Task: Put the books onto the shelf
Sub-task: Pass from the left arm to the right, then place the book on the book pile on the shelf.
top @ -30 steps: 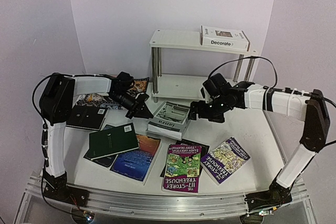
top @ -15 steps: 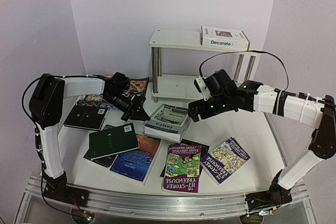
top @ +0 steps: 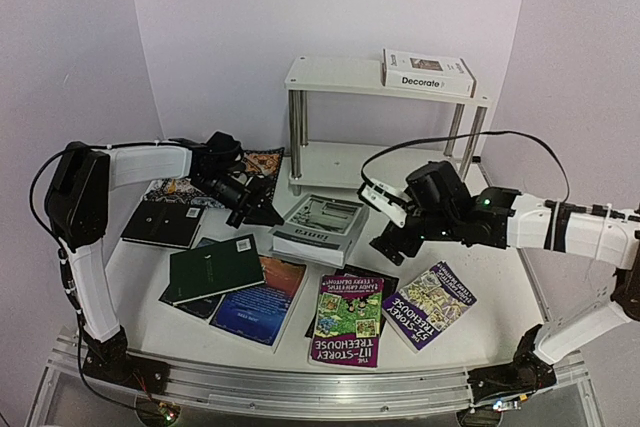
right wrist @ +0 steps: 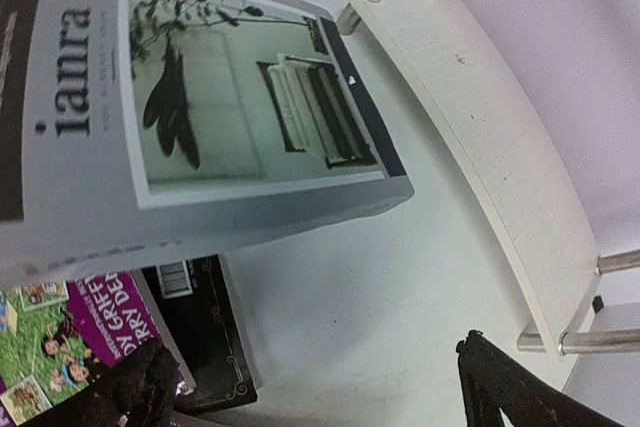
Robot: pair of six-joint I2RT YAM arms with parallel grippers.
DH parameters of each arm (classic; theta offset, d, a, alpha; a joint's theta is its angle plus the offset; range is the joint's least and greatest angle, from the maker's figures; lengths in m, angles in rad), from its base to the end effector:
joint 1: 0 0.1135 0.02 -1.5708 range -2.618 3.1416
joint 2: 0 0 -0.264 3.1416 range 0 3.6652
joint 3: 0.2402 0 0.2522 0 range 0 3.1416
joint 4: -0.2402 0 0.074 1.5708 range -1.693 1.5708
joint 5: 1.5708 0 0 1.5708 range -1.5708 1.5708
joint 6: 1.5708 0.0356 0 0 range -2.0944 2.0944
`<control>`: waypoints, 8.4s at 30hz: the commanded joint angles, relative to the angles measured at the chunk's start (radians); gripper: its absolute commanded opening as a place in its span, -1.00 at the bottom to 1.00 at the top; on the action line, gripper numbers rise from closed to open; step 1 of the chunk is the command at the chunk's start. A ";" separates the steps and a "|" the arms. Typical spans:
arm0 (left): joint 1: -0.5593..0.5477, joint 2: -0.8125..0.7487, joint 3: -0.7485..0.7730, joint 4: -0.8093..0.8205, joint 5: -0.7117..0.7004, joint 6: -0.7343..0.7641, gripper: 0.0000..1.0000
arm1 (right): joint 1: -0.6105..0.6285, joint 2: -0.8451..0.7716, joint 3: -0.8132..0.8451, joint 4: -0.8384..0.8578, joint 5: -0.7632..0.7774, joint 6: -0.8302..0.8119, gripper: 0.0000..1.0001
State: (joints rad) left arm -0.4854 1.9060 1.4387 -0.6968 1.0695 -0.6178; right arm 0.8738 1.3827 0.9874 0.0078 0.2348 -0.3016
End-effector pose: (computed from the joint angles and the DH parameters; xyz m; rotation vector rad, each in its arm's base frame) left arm 0.3292 -0.2089 0.2223 -0.1377 -2.4860 1.5139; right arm 0.2120 0.2403 0.2928 -0.9496 1.7032 0.1487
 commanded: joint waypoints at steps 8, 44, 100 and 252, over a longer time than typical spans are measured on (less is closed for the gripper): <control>-0.007 -0.038 0.044 0.023 0.096 -0.060 -1.00 | -0.088 -0.105 -0.156 0.117 -0.164 -0.401 0.93; -0.032 -0.031 0.033 0.018 0.184 -0.065 -1.00 | -0.077 0.023 -0.007 0.151 -0.293 -0.547 0.49; -0.059 0.031 0.237 0.023 0.121 -0.126 -1.00 | -0.331 0.072 -0.025 0.322 -0.675 1.845 0.62; -0.082 -0.423 0.109 0.062 -0.674 0.003 0.23 | -0.352 0.548 0.903 0.724 0.675 1.470 -0.38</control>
State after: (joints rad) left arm -0.5678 1.4956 1.5417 -0.6792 0.3969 -0.6273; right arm 0.5240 1.9282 1.8465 0.6735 0.9016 1.1549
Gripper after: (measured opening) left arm 0.617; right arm 0.283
